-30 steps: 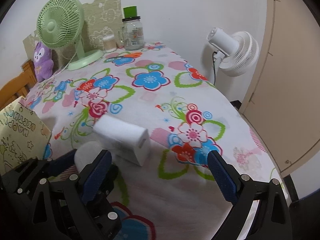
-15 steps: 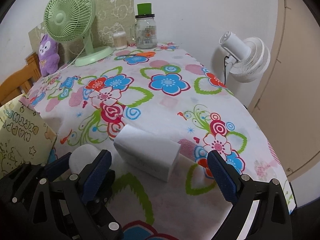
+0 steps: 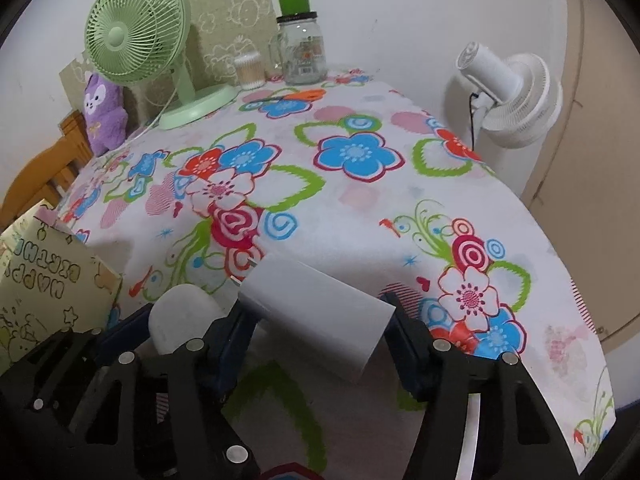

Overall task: Organize rigid objects
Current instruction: 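Grasp the white round case with the left tool while the right tool grasps the white square charger, then carry the white round case with the left tool while the right tool carries the charger toward the box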

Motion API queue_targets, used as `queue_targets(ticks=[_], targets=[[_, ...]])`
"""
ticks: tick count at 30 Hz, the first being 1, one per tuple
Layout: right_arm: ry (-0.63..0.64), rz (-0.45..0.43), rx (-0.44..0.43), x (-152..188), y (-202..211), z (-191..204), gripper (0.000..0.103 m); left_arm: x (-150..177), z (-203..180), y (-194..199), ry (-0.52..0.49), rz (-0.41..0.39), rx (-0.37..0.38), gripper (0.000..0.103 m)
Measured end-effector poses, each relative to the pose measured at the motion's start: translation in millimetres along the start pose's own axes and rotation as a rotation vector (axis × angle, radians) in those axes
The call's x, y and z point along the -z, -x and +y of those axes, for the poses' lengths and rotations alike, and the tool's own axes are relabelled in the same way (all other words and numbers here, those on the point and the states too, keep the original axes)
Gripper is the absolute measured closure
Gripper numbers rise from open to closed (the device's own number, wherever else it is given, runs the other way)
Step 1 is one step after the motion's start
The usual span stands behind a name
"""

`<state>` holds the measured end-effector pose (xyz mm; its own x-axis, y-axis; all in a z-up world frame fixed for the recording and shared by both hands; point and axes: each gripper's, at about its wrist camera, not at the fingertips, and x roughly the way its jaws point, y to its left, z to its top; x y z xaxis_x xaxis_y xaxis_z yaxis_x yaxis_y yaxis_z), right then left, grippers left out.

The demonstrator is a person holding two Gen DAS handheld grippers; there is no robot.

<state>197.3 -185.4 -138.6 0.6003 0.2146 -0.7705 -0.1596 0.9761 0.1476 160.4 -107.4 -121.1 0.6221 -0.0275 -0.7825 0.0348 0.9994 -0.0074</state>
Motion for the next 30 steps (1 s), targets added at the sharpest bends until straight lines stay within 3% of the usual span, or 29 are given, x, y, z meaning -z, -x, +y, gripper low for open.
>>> queue_targets(ticks=[30], targets=[[-0.039, -0.041, 0.048, 18.0, 46.5, -4.3, 0.038, 12.8, -12.6, 35.9, -0.053, -0.029, 0.053, 0.046]])
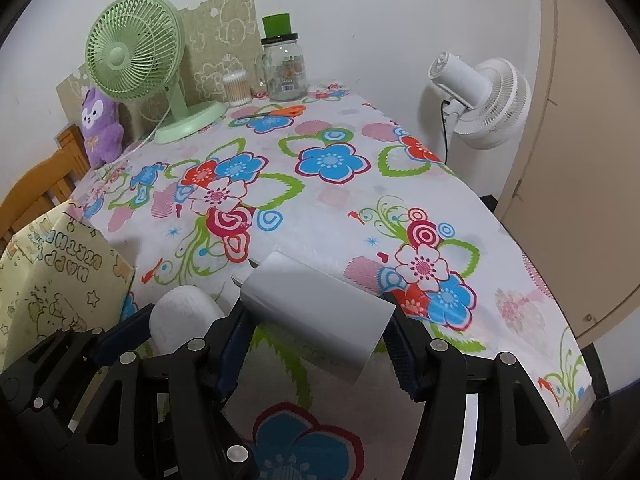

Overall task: Organize rigid objects
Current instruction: 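Carry the white round case with the left tool while the right tool carries the charger toward the box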

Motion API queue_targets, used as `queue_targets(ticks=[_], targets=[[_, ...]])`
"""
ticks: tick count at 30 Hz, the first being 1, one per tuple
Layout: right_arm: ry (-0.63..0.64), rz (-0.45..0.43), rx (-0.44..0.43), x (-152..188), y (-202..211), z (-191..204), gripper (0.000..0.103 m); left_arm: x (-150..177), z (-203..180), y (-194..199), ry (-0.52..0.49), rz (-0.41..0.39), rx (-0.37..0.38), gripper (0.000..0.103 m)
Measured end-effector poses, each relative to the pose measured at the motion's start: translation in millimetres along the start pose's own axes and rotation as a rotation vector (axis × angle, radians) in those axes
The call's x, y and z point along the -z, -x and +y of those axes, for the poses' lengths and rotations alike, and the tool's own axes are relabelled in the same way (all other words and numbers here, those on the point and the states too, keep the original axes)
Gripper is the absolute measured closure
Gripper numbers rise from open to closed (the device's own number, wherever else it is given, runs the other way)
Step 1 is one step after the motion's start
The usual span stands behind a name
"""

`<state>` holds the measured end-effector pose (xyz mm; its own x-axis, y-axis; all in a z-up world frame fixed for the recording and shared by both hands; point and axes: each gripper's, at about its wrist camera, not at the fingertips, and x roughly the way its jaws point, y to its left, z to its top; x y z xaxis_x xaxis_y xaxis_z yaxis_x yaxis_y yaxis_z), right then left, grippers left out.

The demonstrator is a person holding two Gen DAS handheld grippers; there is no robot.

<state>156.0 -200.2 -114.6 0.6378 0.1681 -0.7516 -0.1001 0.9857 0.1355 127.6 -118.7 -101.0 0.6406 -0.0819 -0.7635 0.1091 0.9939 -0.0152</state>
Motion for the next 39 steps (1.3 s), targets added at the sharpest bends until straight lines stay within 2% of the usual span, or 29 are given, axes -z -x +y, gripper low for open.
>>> queue_targets(ticks=[29, 39], targets=[[-0.011, -0.062, 0.025, 11.7, 68.4, 11.0, 0.038, 9.3, -5.0, 63.3, -0.04, -0.057, 0.019, 0.046], [-0.02, -0.083, 0.027, 7.0, 90.1, 17.3, 0.038, 3.2, -2.7, 83.1, -0.057, -0.08, 0.021, 0.046]])
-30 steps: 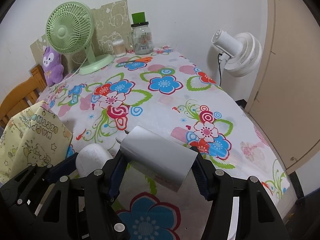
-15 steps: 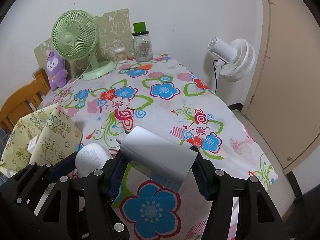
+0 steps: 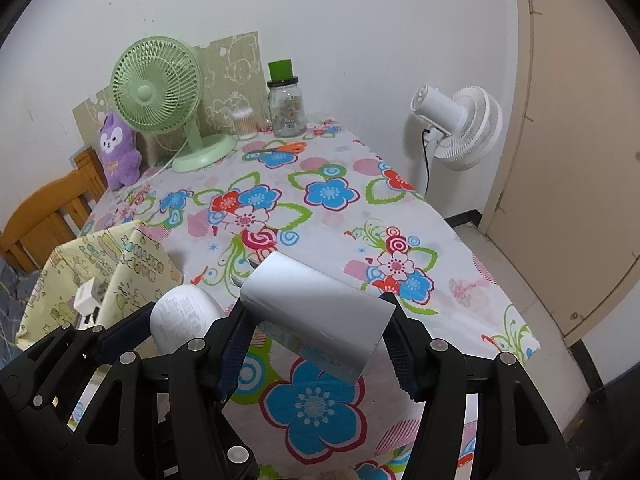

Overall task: Organize rigid objects
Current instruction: 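Carry the white round case with the left tool while the right tool carries the charger toward the box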

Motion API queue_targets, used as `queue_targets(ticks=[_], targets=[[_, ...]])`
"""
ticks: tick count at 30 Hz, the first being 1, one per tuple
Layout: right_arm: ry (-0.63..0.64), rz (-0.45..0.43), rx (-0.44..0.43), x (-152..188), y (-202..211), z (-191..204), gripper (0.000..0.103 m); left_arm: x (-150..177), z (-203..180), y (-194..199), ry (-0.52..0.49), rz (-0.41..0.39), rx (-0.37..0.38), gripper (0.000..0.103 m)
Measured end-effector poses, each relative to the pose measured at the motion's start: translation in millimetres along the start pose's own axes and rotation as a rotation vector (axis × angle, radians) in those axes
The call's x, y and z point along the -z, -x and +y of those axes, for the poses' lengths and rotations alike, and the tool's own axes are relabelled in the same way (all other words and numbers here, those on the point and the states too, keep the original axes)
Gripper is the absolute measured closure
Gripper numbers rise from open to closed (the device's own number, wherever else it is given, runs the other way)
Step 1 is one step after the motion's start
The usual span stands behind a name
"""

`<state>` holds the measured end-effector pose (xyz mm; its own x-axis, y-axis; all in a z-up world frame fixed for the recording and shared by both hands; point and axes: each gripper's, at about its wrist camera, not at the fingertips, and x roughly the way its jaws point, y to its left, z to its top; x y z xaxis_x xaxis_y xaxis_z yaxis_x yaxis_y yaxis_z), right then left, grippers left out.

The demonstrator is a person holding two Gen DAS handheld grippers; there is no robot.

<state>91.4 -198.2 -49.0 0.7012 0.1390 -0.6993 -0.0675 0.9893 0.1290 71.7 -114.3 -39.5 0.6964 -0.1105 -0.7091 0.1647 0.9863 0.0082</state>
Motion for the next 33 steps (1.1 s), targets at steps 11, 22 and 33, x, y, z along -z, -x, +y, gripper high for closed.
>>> queue_targets(ticks=[11, 22, 33], targets=[[0.007, -0.016, -0.001, -9.0, 16.5, 10.8, 0.038, -5.5, 7.2, 17.1, -0.006, -0.019, 0.001, 0.046], [0.029, -0.018, -0.017, -18.0, 23.0, 32.7, 0.038, -11.7, 26.2, 27.9, 0.0, -0.019, -0.006, 0.046], [0.055, -0.019, -0.025, -23.0, 22.7, 56.8, 0.039, -11.9, 50.0, 32.1, 0.017, -0.021, -0.012, 0.046]])
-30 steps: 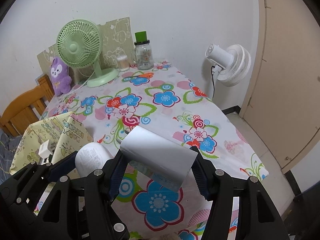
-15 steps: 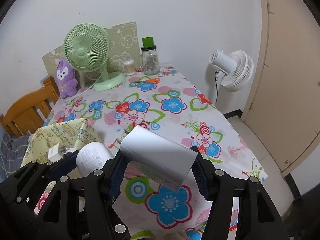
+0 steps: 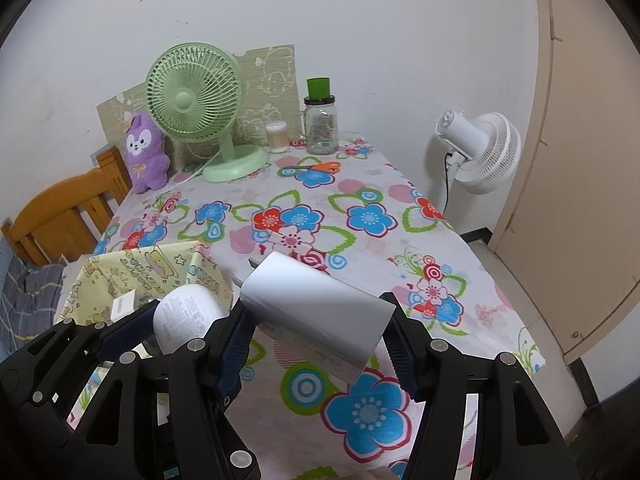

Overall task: Organize rigid objects
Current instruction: 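Carry the white round case with the left tool while the right tool carries the charger toward the box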

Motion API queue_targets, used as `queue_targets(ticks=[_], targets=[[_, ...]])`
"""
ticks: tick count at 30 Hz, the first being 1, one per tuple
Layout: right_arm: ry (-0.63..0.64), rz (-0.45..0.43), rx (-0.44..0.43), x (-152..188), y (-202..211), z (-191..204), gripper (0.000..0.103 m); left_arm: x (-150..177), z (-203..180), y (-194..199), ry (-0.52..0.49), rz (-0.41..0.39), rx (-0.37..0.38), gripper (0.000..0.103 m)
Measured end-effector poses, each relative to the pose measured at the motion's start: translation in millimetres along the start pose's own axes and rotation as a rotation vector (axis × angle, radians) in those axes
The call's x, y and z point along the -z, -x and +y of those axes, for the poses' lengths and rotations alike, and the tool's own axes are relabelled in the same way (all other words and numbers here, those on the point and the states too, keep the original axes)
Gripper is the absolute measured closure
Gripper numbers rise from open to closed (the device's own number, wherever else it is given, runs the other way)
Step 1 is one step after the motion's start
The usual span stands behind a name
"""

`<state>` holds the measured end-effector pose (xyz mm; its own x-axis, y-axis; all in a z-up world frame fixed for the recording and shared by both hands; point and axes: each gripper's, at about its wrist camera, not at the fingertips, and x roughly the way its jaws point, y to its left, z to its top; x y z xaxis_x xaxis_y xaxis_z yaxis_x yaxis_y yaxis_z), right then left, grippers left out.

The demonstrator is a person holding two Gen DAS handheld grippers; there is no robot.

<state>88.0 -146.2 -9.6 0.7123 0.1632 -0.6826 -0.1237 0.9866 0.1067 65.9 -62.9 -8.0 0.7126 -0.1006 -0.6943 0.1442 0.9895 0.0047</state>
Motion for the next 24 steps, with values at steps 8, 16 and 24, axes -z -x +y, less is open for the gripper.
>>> queue_targets(ticks=[8, 16, 24], targets=[[0.023, 0.004, -0.012, -3.1, -4.8, 20.1, 0.039, 1.8, 20.6, 1.5, 0.021, -0.003, -0.012, 0.046], [0.047, 0.015, -0.023, -5.5, -12.4, 40.0, 0.039, 3.5, 40.4, 0.9, 0.044, 0.001, -0.02, 0.046], [0.067, 0.026, -0.034, -8.0, -19.0, 58.3, 0.039, 5.8, 60.0, 0.0, 0.068, 0.005, -0.032, 0.046]])
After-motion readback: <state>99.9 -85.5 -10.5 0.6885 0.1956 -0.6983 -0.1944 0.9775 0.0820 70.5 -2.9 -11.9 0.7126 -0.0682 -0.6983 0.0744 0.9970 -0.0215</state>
